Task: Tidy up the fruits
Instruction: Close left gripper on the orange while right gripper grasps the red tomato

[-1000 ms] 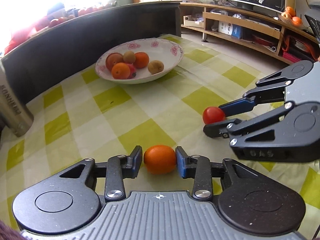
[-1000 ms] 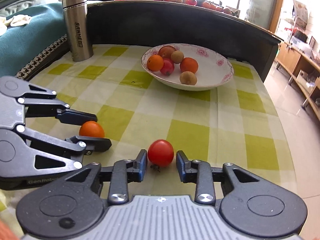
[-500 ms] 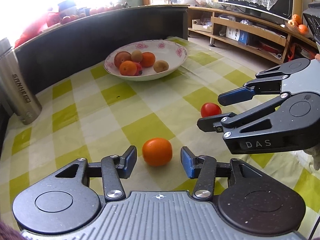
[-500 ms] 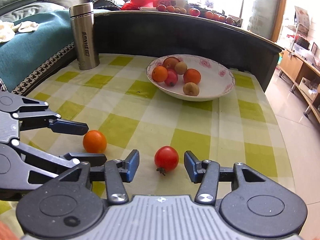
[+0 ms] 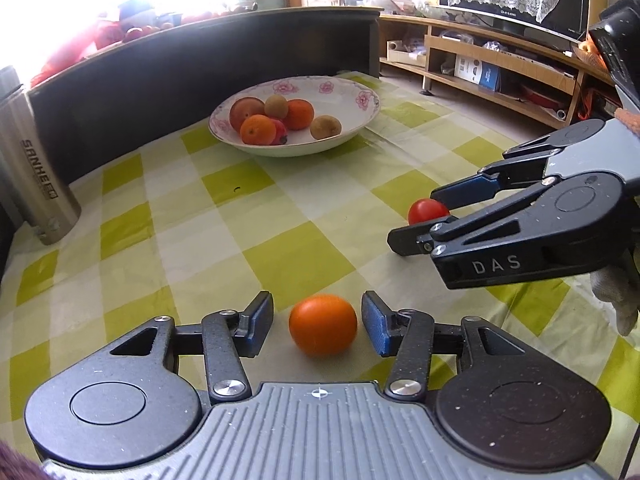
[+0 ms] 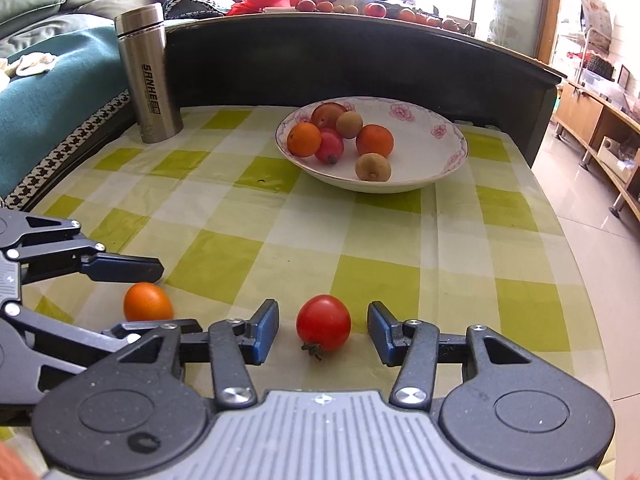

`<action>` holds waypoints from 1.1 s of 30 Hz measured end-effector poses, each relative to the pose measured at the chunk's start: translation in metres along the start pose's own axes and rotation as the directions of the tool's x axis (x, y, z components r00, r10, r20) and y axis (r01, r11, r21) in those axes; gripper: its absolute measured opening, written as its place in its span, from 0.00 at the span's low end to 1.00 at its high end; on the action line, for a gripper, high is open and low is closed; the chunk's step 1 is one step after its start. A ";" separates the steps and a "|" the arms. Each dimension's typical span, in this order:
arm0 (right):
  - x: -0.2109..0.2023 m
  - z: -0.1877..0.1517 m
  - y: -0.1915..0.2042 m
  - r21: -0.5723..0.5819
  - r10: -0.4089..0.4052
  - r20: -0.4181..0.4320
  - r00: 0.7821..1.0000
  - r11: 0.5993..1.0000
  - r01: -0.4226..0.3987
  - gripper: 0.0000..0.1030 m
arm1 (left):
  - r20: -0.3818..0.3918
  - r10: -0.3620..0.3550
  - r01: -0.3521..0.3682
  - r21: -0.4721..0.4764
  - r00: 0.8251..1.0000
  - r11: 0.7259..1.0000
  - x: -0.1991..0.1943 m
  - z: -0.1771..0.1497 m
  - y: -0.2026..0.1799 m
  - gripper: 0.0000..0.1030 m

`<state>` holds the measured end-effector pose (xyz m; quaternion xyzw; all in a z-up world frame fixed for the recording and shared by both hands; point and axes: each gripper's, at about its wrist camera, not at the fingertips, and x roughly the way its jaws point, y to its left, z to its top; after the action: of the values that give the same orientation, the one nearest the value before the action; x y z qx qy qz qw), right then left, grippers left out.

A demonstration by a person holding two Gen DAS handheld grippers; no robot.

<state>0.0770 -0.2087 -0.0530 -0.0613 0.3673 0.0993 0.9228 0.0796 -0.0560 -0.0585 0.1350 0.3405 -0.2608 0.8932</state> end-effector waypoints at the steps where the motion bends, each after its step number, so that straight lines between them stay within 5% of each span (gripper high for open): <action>1: 0.000 0.000 0.000 0.000 0.000 0.002 1.000 1.000 0.000 0.52 | 0.001 0.001 -0.001 0.000 1.000 1.000 -0.001 -0.001 -0.001 0.56; 6: -0.001 -0.001 0.000 0.001 -0.001 -0.001 1.000 1.000 0.001 0.52 | 0.007 0.020 -0.020 0.004 1.000 1.000 -0.003 -0.003 -0.004 0.56; 9: -0.002 -0.001 0.000 -0.009 -0.012 -0.003 1.000 1.000 0.012 0.49 | -0.004 0.005 -0.005 -0.016 1.000 1.000 -0.002 -0.001 -0.003 0.48; 13: -0.002 0.000 0.003 -0.023 -0.028 -0.013 1.000 0.999 0.028 0.33 | -0.012 0.006 -0.006 -0.009 1.000 1.000 -0.004 -0.002 -0.007 0.41; 33: -0.024 0.011 0.011 -0.019 0.001 0.026 1.000 1.000 -0.001 0.32 | 0.054 0.033 -0.032 -0.020 0.998 0.999 -0.013 0.027 -0.007 0.40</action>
<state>0.0649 -0.1993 -0.0288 -0.0686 0.3542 0.1039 0.9268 0.0824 -0.0683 -0.0304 0.1249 0.3162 -0.2467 0.9075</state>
